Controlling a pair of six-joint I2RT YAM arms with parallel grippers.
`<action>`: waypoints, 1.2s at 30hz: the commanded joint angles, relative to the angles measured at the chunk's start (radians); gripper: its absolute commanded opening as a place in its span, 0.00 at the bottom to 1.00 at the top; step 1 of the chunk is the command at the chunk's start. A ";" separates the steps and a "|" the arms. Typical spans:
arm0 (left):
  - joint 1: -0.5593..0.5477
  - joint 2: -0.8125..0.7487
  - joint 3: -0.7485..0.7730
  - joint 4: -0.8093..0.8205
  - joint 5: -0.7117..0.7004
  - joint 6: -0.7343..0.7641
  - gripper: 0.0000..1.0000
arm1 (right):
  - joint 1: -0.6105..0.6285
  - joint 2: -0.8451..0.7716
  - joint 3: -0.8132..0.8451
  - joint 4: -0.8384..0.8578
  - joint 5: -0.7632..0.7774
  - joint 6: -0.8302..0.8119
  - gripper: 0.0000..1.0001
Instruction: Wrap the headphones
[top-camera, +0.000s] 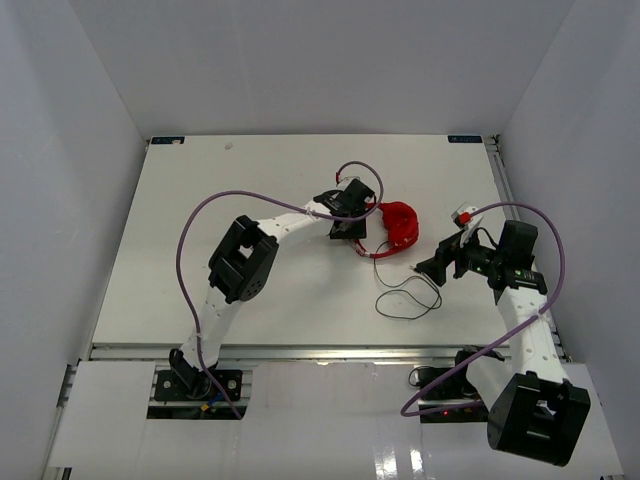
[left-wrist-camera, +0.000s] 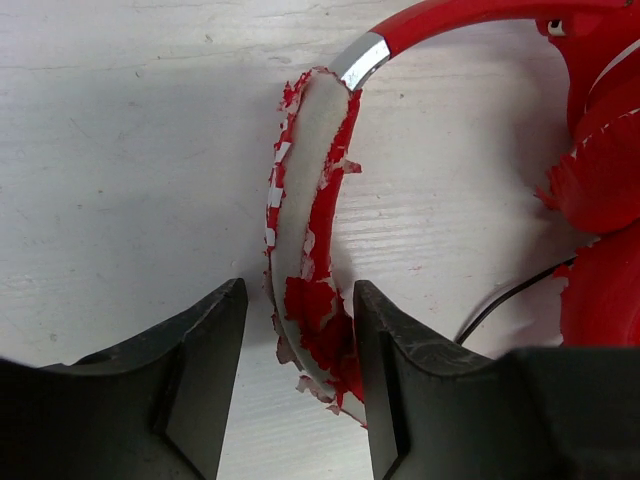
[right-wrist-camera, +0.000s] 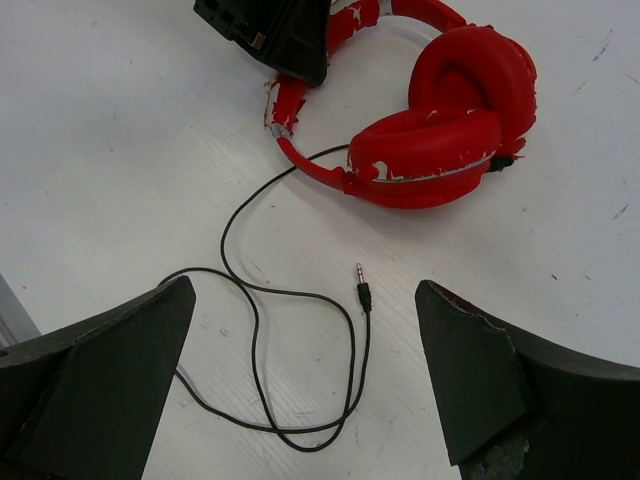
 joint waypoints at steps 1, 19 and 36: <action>-0.013 0.002 -0.009 0.003 -0.071 0.011 0.54 | -0.029 -0.008 -0.002 0.010 -0.036 -0.005 0.98; 0.007 -0.365 -0.207 0.024 -0.038 0.017 0.00 | 0.006 -0.144 0.005 -0.232 -0.068 -0.323 0.91; 0.088 -0.956 -0.449 -0.044 0.006 -0.006 0.00 | 0.379 0.000 0.286 -0.064 -0.074 -0.136 0.90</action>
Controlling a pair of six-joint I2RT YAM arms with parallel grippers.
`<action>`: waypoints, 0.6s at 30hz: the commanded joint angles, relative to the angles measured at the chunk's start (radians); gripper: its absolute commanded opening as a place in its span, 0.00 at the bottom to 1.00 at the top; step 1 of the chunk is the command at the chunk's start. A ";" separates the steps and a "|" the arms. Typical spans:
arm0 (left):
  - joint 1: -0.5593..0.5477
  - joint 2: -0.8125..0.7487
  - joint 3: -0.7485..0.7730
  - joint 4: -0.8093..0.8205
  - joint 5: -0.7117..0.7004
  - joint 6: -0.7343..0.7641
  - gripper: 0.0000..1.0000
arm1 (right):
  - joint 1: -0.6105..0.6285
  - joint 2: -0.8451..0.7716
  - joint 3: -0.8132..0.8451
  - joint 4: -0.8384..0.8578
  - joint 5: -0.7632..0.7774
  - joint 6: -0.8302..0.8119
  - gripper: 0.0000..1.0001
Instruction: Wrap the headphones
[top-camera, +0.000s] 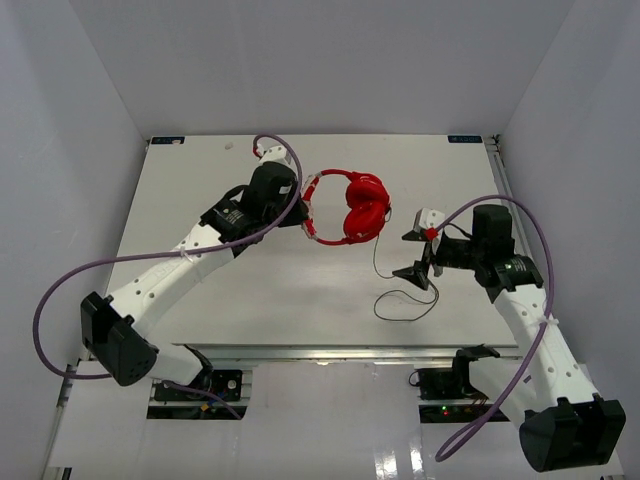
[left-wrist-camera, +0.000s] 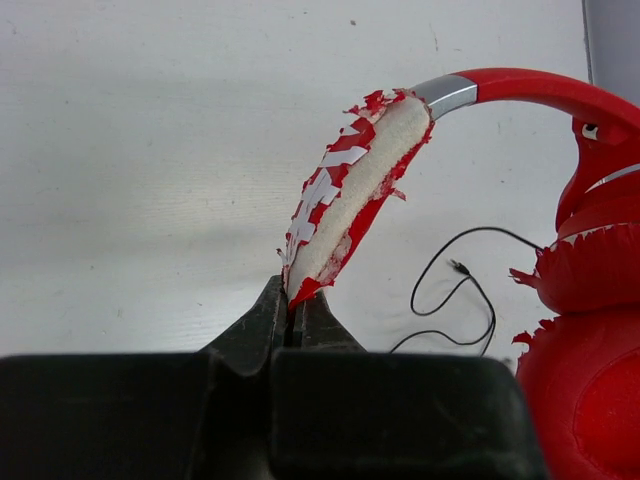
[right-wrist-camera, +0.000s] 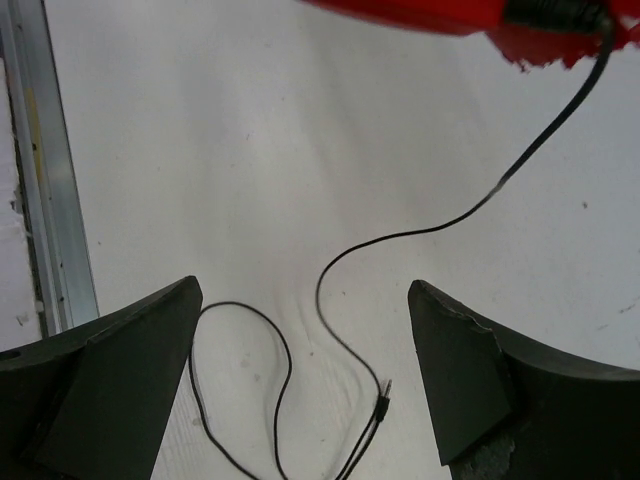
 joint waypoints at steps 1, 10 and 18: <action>0.010 -0.109 -0.004 -0.020 0.012 -0.038 0.00 | 0.039 0.059 0.112 0.150 -0.041 0.148 0.90; 0.013 -0.248 0.025 -0.071 0.005 -0.060 0.00 | 0.074 0.171 0.017 0.601 0.088 0.538 0.90; 0.013 -0.311 0.056 -0.101 -0.002 -0.077 0.00 | 0.163 0.310 -0.042 0.844 0.030 0.749 0.90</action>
